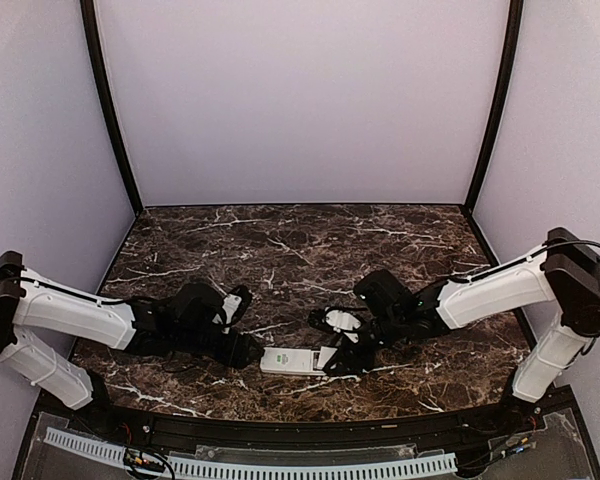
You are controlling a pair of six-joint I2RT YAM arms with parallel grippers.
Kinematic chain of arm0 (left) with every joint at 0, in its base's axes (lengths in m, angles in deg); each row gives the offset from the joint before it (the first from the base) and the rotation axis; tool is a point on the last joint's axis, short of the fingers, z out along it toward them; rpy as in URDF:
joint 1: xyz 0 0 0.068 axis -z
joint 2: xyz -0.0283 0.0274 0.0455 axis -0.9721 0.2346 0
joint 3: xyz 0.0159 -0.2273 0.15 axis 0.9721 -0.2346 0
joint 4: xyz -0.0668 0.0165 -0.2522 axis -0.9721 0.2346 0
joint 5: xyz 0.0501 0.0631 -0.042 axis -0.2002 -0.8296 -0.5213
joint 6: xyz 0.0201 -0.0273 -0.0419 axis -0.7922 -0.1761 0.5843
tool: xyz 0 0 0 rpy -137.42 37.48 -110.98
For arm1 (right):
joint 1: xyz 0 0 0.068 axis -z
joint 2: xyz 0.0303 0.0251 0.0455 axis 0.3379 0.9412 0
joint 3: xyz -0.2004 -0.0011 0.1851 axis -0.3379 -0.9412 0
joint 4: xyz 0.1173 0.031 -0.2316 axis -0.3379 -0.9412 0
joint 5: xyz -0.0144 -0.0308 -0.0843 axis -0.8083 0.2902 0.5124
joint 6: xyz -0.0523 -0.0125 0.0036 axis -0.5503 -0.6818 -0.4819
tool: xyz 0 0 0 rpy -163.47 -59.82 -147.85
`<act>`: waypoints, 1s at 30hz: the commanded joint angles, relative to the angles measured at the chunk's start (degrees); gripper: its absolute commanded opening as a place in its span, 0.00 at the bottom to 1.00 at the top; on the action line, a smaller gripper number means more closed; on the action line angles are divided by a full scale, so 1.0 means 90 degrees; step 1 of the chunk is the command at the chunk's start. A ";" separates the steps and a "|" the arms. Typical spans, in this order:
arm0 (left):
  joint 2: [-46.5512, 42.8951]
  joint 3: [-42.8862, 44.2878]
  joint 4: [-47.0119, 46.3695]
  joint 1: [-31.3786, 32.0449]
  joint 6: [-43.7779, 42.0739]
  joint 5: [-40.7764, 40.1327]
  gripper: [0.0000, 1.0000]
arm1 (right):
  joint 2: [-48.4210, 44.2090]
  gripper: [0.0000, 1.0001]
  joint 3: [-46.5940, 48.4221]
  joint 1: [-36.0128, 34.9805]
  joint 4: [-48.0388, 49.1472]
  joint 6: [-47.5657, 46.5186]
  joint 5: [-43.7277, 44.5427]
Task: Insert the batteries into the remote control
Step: Load the battery cover onto the remote control without the battery cover.
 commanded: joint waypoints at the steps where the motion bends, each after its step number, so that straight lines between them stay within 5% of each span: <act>1: -0.0034 0.0069 0.0206 0.0003 0.0124 0.0147 0.61 | -0.0189 0.41 -0.0259 -0.0058 0.0640 0.0172 -0.0395; 30: 0.0120 0.0371 0.1101 0.0003 0.0346 -0.0361 0.60 | 0.0349 0.40 -0.0236 -0.0306 0.0687 0.0924 -0.1132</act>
